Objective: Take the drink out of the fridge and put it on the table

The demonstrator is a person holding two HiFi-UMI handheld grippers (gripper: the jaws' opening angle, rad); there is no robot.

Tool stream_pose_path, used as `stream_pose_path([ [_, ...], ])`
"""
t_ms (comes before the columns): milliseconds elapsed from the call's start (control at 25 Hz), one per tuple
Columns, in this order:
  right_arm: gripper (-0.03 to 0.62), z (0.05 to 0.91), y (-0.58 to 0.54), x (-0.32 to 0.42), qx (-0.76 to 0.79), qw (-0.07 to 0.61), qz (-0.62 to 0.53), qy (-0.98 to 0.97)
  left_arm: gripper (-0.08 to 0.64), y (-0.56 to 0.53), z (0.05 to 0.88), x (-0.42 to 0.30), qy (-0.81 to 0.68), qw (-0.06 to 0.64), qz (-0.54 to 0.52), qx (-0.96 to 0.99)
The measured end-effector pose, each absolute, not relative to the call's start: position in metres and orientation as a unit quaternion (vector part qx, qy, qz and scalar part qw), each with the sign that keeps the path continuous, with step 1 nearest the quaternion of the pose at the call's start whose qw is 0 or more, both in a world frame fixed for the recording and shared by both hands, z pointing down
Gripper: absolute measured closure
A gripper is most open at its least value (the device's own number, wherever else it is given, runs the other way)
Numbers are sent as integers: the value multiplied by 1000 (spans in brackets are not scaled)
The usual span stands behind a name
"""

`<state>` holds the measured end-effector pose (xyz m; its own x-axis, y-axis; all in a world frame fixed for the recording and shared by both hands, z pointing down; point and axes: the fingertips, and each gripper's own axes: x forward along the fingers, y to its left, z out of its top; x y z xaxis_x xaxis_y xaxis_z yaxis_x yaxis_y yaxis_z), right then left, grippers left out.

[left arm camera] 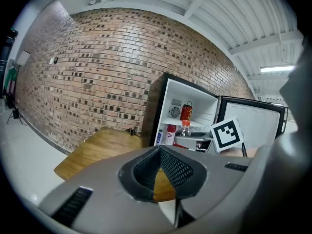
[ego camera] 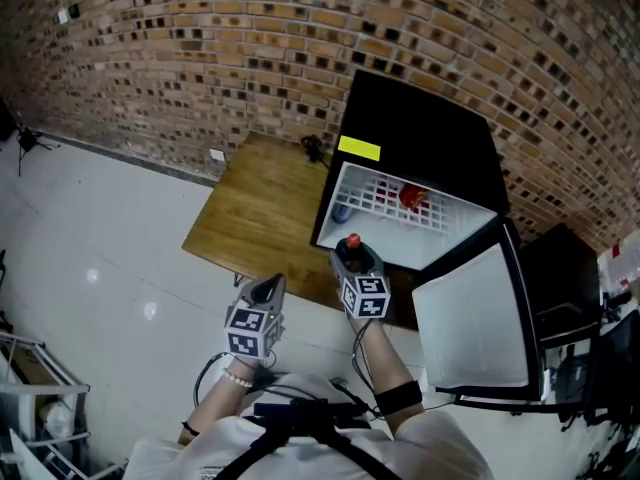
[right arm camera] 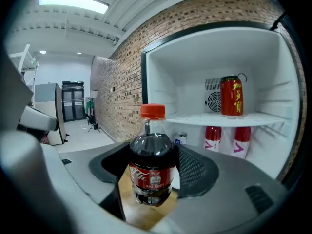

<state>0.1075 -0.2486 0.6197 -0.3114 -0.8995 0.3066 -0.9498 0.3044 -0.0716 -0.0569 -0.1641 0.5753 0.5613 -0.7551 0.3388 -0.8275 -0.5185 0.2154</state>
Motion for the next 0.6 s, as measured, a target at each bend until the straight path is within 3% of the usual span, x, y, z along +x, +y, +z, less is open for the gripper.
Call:
stream_pose_path([
  [600, 272, 705, -292, -4, 523, 132, 116, -834, 558, -190, 598, -108, -472, 173, 118, 857],
])
